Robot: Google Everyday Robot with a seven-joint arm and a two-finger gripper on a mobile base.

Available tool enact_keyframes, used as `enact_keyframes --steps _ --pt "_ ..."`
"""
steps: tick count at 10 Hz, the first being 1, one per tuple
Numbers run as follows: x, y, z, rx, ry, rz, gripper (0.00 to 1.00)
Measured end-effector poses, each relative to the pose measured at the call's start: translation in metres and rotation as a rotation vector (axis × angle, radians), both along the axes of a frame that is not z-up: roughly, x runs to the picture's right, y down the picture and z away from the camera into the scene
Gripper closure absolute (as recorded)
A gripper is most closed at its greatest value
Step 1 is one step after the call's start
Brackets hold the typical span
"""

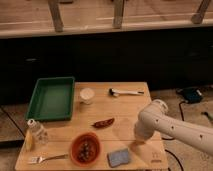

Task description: Place apple in paper cup

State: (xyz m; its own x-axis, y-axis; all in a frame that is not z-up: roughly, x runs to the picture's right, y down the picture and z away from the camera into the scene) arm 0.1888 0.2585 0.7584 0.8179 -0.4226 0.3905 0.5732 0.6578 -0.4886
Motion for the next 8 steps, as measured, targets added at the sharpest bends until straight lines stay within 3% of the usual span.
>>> enact_keyframes --steps 3,8 --pt "-0.014 -0.028 -0.018 0.009 0.003 -0.013 0.94" --pt "-0.025 -0.049 -0.033 0.013 0.005 -0.023 0.92"
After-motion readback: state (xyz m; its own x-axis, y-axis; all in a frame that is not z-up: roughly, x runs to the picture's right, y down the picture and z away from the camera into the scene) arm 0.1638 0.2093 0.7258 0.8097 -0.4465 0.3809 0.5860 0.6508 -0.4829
